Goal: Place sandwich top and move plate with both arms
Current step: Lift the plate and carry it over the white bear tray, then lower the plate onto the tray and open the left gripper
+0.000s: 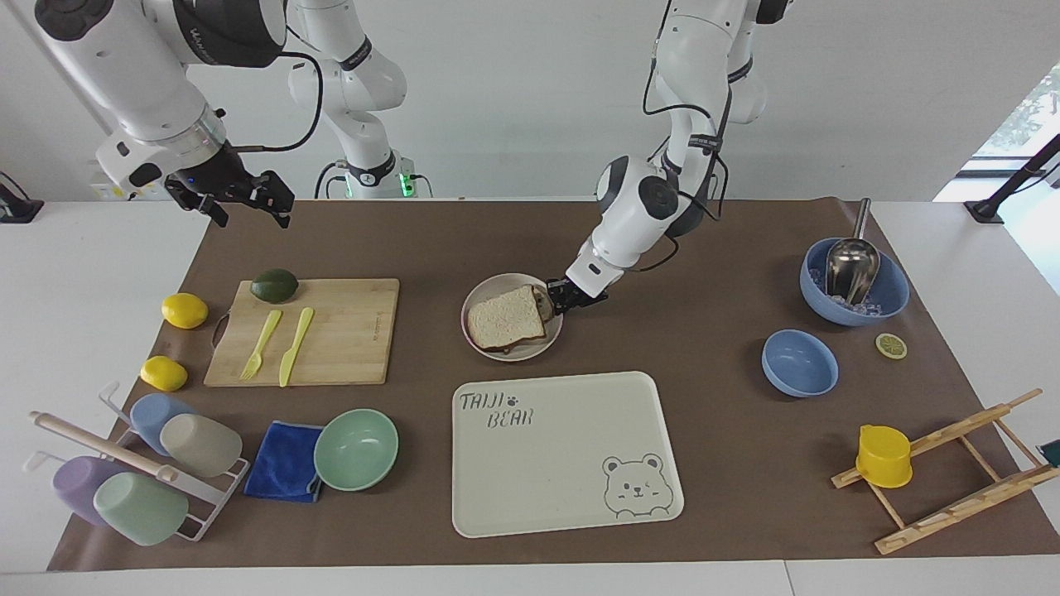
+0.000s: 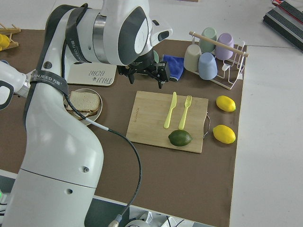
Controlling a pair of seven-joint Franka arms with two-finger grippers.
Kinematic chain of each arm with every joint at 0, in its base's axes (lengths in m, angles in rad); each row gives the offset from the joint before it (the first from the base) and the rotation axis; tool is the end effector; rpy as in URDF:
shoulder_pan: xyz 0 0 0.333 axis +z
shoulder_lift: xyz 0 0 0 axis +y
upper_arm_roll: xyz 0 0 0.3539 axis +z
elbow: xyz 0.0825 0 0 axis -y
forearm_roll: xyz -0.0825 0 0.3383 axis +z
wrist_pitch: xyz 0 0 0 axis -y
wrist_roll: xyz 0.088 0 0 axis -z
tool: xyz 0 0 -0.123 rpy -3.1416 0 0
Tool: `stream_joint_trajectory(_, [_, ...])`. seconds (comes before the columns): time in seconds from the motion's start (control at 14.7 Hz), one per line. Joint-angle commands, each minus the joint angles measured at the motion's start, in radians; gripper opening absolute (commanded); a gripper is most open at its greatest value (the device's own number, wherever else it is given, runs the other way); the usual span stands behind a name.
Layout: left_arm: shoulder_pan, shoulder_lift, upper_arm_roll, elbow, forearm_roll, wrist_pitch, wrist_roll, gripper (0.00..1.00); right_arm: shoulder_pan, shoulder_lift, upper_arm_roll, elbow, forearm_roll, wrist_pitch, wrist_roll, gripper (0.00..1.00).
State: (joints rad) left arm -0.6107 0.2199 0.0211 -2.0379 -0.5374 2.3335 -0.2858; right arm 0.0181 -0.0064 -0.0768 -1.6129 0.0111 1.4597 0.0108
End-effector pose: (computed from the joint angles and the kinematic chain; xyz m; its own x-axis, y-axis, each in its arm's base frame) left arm 0.4664 -0.3300 0.3966 0.9935 0.0351 -0.1085 0.0738 -0.9235 0.3765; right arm 0.4896 -0.0274 0.6232 0.9869 -0.0675 -0.1464 -0.0697 -0.9975 -0.0100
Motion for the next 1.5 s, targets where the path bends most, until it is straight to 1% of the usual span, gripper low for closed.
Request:
stream_joint_trajectory(0.0, [0.084, 0.012, 0.0, 0.157, -0.003, -0.163, 0.005, 0.0, -0.02, 0.005, 0.005, 0.018, 0.003, -0.016, 0.009, 1.0])
stream_joint_trajectory(0.27, [0.189, 0.111, -0.001, 0.37, 0.025, -0.294, 0.014, 0.0, -0.023, -0.012, 0.005, -0.01, 0.003, -0.012, 0.02, 1.0])
stream_joint_trajectory(0.41, [0.207, 0.223, -0.001, 0.518, 0.022, -0.351, 0.014, 0.0, -0.021, -0.017, 0.003, -0.016, 0.003, -0.015, 0.02, 1.0])
stream_joint_trajectory(0.48, [0.209, 0.287, 0.002, 0.598, 0.022, -0.362, 0.014, 0.0, -0.021, -0.017, 0.005, -0.016, 0.003, -0.016, 0.017, 1.0])
stream_joint_trajectory(0.54, [0.209, 0.336, 0.003, 0.657, 0.024, -0.365, 0.013, 0.0, -0.018, -0.017, 0.005, -0.016, 0.003, -0.015, 0.018, 1.0])
stream_joint_trajectory(0.68, [0.245, 0.393, 0.002, 0.724, 0.02, -0.365, 0.014, 0.0, -0.017, -0.017, 0.006, -0.016, 0.003, -0.015, 0.021, 1.0])
stream_joint_trajectory(0.82, [0.241, 0.465, 0.002, 0.79, 0.019, -0.323, 0.013, 0.0, -0.012, -0.015, 0.008, -0.016, 0.004, -0.004, 0.02, 1.0])
stream_joint_trajectory(1.02, [0.236, 0.505, 0.002, 0.792, 0.037, -0.247, 0.013, 0.0, -0.007, -0.017, 0.014, -0.018, 0.004, -0.01, 0.017, 1.0])
stream_joint_trajectory(1.09, [0.23, 0.539, 0.0, 0.801, 0.063, -0.232, 0.013, 0.0, -0.007, -0.017, 0.014, -0.016, 0.004, -0.009, 0.017, 1.0])
stream_joint_trajectory(1.16, [0.197, 0.564, 0.0, 0.808, 0.086, -0.203, 0.013, 0.0, -0.013, -0.017, 0.012, -0.016, 0.004, -0.007, 0.02, 1.0])
stream_joint_trajectory(1.29, [0.186, 0.561, -0.003, 0.801, 0.137, -0.224, 0.016, 0.0, -0.017, -0.017, 0.012, -0.018, 0.004, -0.01, 0.017, 1.0])
stream_joint_trajectory(1.43, [0.196, 0.562, -0.004, 0.803, 0.137, -0.237, 0.019, 0.0, -0.017, -0.017, 0.012, -0.018, 0.004, -0.009, 0.018, 1.0])
